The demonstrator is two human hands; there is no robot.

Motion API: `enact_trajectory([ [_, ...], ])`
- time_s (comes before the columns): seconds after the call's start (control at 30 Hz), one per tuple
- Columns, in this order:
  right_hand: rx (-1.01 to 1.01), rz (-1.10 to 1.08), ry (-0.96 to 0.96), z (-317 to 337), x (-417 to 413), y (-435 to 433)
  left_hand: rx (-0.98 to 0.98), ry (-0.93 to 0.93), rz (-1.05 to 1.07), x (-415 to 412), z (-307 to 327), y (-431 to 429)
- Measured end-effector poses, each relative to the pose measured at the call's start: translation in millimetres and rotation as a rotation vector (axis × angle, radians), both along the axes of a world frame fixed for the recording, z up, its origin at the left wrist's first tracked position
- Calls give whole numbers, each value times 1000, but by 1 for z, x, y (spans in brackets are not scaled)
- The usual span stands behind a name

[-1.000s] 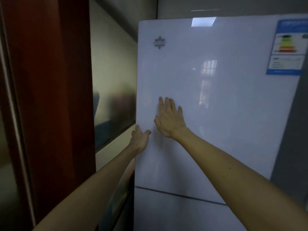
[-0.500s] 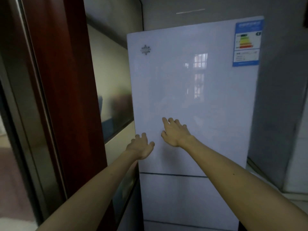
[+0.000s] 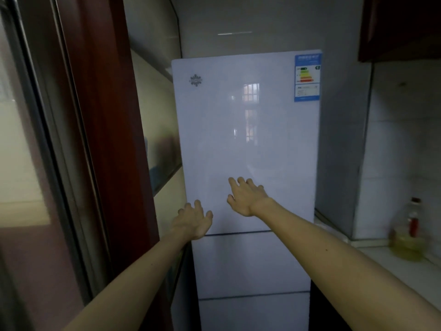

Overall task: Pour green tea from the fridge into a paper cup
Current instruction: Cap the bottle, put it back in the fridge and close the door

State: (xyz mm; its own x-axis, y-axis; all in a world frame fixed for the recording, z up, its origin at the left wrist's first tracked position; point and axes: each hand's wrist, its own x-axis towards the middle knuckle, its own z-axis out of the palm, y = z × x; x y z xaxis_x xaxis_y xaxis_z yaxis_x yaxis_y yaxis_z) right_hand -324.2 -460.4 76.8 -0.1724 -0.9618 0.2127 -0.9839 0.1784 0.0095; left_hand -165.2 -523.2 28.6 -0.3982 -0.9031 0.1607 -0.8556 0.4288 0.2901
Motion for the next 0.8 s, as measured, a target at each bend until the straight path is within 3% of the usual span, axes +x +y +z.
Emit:
enact_trajectory([
  [0.23, 18, -34, -96, -16, 37, 44, -24, -21, -19, 29, -8, 43],
  [0.8, -10, -69, -106, -7, 54, 136, -107, -45, -50, 44, 12, 125],
])
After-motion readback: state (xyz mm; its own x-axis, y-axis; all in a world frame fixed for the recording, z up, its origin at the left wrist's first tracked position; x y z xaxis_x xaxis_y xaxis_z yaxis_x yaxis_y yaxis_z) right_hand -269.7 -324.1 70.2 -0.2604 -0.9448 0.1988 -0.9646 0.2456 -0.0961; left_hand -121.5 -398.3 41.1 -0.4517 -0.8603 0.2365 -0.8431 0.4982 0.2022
